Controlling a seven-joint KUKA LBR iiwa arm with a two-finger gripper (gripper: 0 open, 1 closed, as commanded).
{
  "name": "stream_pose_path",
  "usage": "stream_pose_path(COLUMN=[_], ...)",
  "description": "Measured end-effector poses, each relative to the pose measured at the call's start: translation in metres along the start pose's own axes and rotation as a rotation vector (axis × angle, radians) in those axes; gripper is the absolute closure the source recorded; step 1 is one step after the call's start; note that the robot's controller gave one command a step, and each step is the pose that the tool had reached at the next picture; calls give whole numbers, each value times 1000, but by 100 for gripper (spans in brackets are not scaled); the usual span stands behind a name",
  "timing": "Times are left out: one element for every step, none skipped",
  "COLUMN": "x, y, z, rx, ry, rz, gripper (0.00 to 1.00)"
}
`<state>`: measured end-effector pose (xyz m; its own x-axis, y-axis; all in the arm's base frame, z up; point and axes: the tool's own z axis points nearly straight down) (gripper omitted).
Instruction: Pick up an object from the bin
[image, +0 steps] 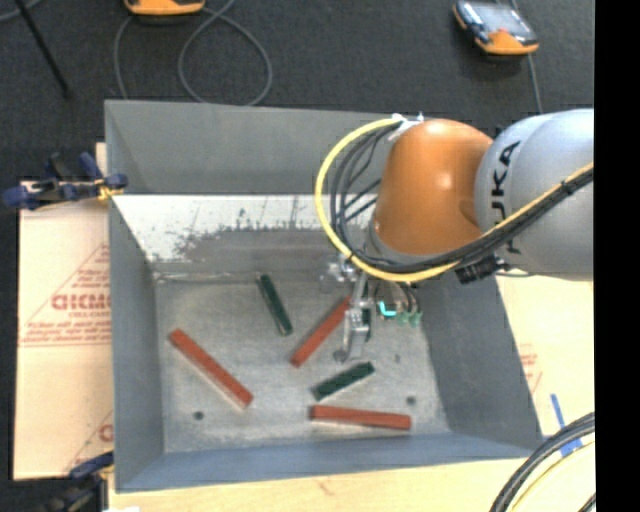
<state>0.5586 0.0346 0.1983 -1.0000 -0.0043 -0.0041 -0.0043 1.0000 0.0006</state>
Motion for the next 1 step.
stream_pose_path(x=[5], y=[-72], z=[128], rx=[1], ry=[-5], rz=[-94], gripper=[0])
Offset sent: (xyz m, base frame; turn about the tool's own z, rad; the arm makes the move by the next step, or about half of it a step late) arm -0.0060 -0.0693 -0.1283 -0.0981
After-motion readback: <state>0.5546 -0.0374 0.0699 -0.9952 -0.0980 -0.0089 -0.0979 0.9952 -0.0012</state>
